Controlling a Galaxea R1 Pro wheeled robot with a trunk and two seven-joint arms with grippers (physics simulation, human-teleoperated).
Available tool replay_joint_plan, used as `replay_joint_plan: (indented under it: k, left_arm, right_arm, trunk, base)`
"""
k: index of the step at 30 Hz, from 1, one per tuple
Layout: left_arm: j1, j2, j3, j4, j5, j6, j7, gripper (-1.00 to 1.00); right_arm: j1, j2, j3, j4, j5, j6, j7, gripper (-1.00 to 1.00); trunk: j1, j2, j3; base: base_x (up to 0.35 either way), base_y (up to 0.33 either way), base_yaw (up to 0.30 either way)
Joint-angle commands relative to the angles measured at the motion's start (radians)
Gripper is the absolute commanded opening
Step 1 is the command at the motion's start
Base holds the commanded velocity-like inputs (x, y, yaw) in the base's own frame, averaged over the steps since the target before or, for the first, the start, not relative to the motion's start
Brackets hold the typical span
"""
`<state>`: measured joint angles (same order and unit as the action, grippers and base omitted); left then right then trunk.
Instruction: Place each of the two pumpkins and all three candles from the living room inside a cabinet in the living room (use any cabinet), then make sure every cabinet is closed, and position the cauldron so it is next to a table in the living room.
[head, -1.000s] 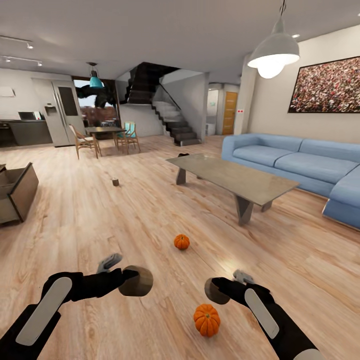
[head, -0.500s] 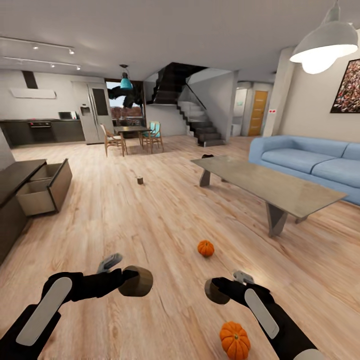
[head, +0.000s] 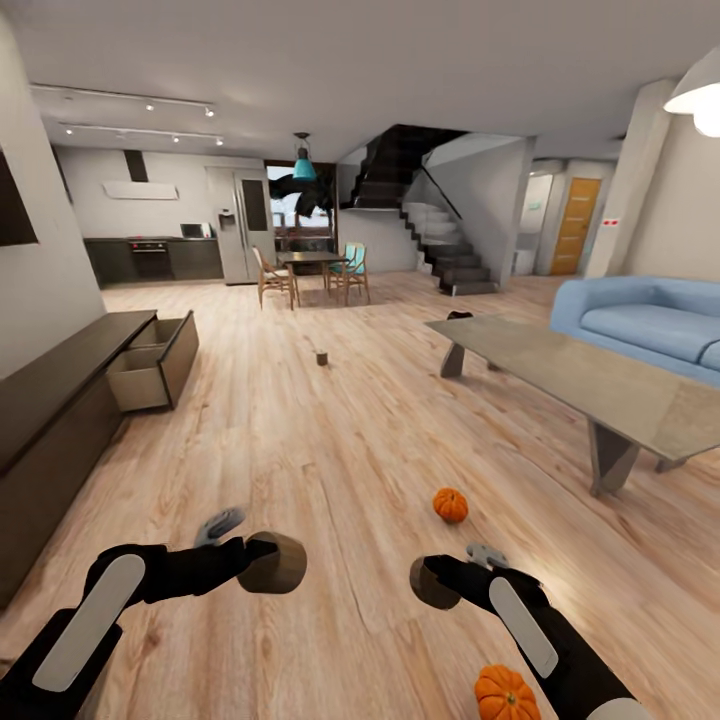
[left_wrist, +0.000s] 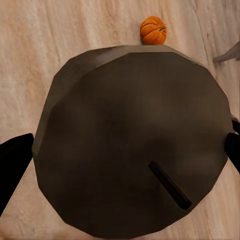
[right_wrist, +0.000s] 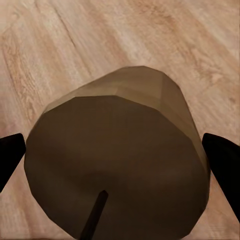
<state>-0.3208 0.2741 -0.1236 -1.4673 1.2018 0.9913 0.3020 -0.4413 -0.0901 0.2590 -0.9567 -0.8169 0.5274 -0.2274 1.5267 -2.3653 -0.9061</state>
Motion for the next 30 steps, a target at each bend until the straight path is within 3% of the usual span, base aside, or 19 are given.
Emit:
replay_joint_plan:
  k: [1,15,23,30]
  left_arm:
    - [-0.001,0.001,-0.002,-0.001,0.015,0.0,0.012,-1.0]
    - [-0.001,0.001,-0.002,-0.001,0.013,0.0,0.013,-1.0]
    - [-0.001,0.001,-0.002,-0.001,0.012,0.0,0.014,-1.0]
    - [-0.001,0.001,-0.003,-0.001,0.012,-0.002,0.015,-1.0]
  right_arm:
    - [-0.001,-0.002,0.003,-0.002,-0.012,0.0,-0.01,-1.0]
    - [-0.001,-0.001,0.003,-0.001,-0.012,0.0,-0.01,-1.0]
    - [-0.001,-0.002,0.002,-0.002,-0.013,-0.001,-0.008,-1.0]
    - [-0.001,-0.002,-0.001,-0.002,-0.013,-0.002,-0.006,-1.0]
  trunk:
    - [0.0,-0.001,-0.001]
    - [0.0,-0.001,-0.001]
    - [0.0,-0.001,-0.001]
    - [0.0,-0.001,-0.001]
  base:
    - [0.075,0.0,0.291]
    - [0.114,0.0,0.291]
    - [0.269,0.072,0.284]
    - [0.286,0.047,0.042]
